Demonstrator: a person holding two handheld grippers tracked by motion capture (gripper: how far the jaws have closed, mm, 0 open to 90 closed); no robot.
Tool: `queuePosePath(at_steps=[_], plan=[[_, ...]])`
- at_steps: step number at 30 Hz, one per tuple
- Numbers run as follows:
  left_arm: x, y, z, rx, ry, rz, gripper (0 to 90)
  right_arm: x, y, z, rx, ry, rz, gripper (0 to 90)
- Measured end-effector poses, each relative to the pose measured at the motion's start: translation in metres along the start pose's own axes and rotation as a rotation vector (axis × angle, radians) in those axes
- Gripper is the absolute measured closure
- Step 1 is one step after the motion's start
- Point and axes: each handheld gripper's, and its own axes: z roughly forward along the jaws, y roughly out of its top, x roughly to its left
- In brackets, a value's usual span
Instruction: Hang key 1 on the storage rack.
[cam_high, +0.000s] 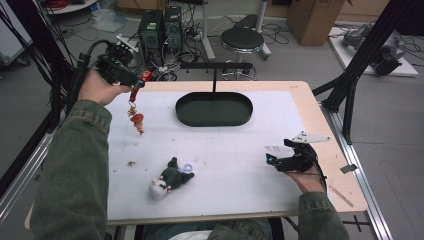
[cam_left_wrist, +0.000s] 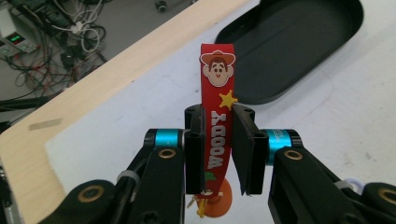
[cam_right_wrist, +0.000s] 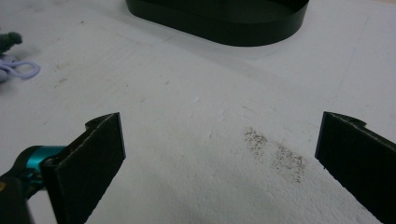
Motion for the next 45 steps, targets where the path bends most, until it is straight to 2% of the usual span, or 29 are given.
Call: queuePosePath(at_steps=[3,6,15,19,23,30,31,35,38,45], plan=[[-0.008,0.009,0.004,-0.015,-0.02,0.0,75.3,-0.001,0.0,0.002,0.001,0.009,-0.007,0.5],[-0.017,0.02,0.009,-0.019,-0.021,0.003,75.2,-0.002,0.001,0.003,-0.004,0.022,-0.002,0.5],[-0.045,0.058,0.025,-0.064,-0.095,0.009,75.3,-0.001,0.001,0.004,-0.008,0.038,-0.006,0.5],[-0.052,0.067,0.034,-0.047,-0.104,0.033,75.3,0.0,0.001,0.003,-0.008,0.036,-0.002,0.5],[-0.058,0.076,0.042,-0.04,-0.108,0.037,75.3,-0.001,0.0,0.003,-0.008,0.036,0.002,0.5],[-0.061,0.092,0.052,-0.034,-0.118,0.036,75.3,-0.002,0.0,0.001,-0.022,0.026,-0.009,0.5],[-0.061,0.094,0.053,-0.037,-0.118,0.033,75.3,-0.002,0.0,0.0,-0.022,0.028,0.006,0.5],[-0.058,0.102,0.053,-0.058,-0.118,0.022,75.3,-0.002,-0.001,0.001,-0.016,0.029,0.006,0.5],[-0.057,0.109,0.055,-0.065,-0.11,0.029,75.3,-0.001,-0.001,0.001,-0.013,0.026,-0.002,0.5],[-0.059,0.125,0.068,-0.068,-0.108,0.024,75.3,-0.001,-0.001,0.002,-0.011,0.026,-0.002,0.5]])
